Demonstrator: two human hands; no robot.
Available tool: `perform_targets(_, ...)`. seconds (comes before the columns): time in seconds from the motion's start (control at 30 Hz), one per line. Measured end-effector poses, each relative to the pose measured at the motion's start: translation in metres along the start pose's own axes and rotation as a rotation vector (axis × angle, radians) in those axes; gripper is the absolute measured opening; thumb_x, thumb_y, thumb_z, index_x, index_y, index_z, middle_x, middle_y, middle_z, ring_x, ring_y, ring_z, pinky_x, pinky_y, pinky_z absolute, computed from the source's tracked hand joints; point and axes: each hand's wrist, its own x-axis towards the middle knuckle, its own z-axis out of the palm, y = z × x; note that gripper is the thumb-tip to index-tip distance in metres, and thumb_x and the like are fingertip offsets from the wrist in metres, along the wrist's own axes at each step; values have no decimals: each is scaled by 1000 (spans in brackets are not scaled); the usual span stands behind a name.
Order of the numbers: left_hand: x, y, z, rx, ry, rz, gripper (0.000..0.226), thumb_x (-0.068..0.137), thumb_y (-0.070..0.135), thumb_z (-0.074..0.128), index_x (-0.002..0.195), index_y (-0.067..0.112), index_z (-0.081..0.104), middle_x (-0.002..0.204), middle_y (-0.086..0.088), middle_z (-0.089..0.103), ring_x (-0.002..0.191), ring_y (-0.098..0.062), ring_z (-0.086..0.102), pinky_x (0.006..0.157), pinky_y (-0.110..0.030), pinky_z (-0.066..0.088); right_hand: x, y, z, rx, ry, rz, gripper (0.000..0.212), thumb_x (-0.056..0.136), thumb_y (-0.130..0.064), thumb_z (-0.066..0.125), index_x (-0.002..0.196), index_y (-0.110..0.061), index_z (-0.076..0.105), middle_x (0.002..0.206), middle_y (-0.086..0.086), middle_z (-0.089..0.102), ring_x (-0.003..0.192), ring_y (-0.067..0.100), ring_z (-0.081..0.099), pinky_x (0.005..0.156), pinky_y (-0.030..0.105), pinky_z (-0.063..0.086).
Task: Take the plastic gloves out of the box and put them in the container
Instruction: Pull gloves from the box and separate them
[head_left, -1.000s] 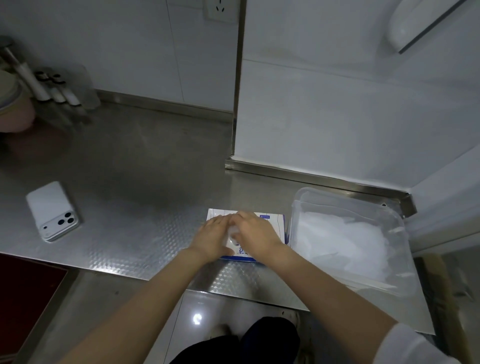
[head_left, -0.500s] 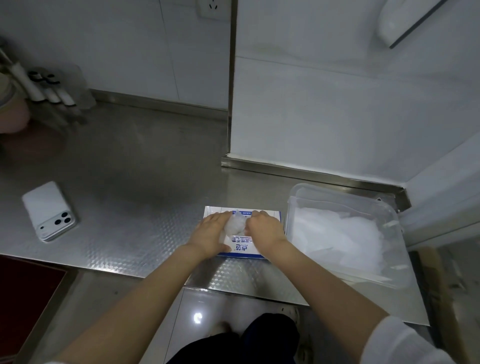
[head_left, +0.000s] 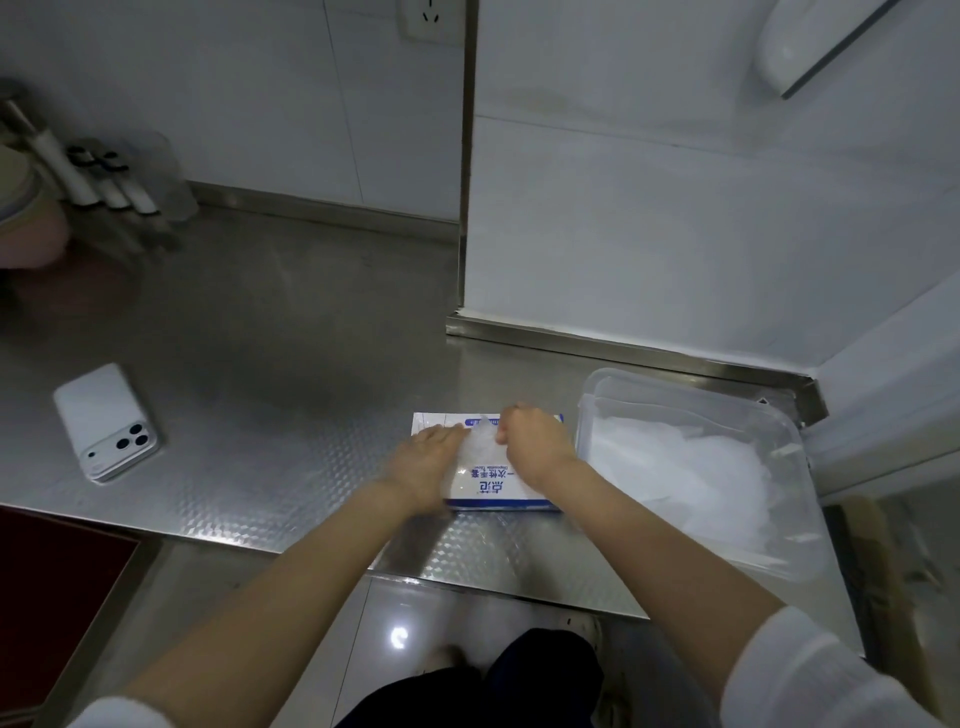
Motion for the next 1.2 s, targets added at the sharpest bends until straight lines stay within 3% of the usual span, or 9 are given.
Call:
perform_targets(0.07,-1,4,7,80,-7,-8,107,75,37,76,150,12,5,158,-4,13,145,-22,12,117,-33,9,0,3,1,50,6,54,27,91,4,46,114,-4,58,121,12,56,105,27,60,80,31,44)
perform_targets(0.17,2,3,3,-80,11,-5,100,75,40,75,149,14,14,155,-3,21,142,-21,18,115,-28,12,-4,2,3,79,41,50,24,93,1,48,114,-6,56,121,10,56,106,25,58,76,30,41)
perform_targets(0.3,10,1,-5,-234,86,-35,57,84,28,68,134,14,45,136,-3,47,127,-23,39,105,-30,32,-15,5,14,56,144,-80,28,89,4,47,112,-12,52,116,4,51,108,21,49,71,25,31)
perform_targets(0.43,18,1,0,-323,271,-82,7,87,13,61,92,9,64,102,-7,63,101,-27,56,87,-38,44,-19,2,25,209,57,-83,35,90,2,49,121,-13,51,125,2,51,109,20,54,84,29,41)
perform_targets(0.63,16,3,-4,-537,312,-160,21,90,0,57,72,10,53,82,-5,56,69,-18,52,53,-9,38,-15,1,24,349,7,50,27,97,-14,47,124,-12,43,110,12,65,94,27,64,78,35,50)
perform_targets(0.77,12,0,-3,-617,334,-210,30,90,6,59,65,19,48,80,-2,57,69,-12,50,58,-4,37,-11,3,19,383,-19,73,28,99,-25,44,121,-8,48,112,13,65,101,30,61,78,31,44)
perform_targets(0.93,11,-1,-4,-677,319,-228,15,92,9,56,77,10,57,88,-4,61,83,-17,55,62,-18,37,-4,7,22,392,-90,115,24,99,-19,42,116,-4,51,110,16,64,98,29,61,69,27,39)
perform_targets(1.1,4,7,-7,-662,336,-170,26,88,7,61,65,17,55,73,7,58,67,-6,52,57,-6,39,-2,0,11,471,35,104,34,100,-36,39,111,-7,54,98,13,65,93,30,61,73,32,43)
perform_targets(1.2,2,13,-4,-535,289,-67,13,88,8,62,76,8,67,75,6,59,66,-6,50,61,-2,35,5,-8,5,397,32,113,39,97,-41,45,103,-7,63,103,10,63,93,27,60,72,28,40)
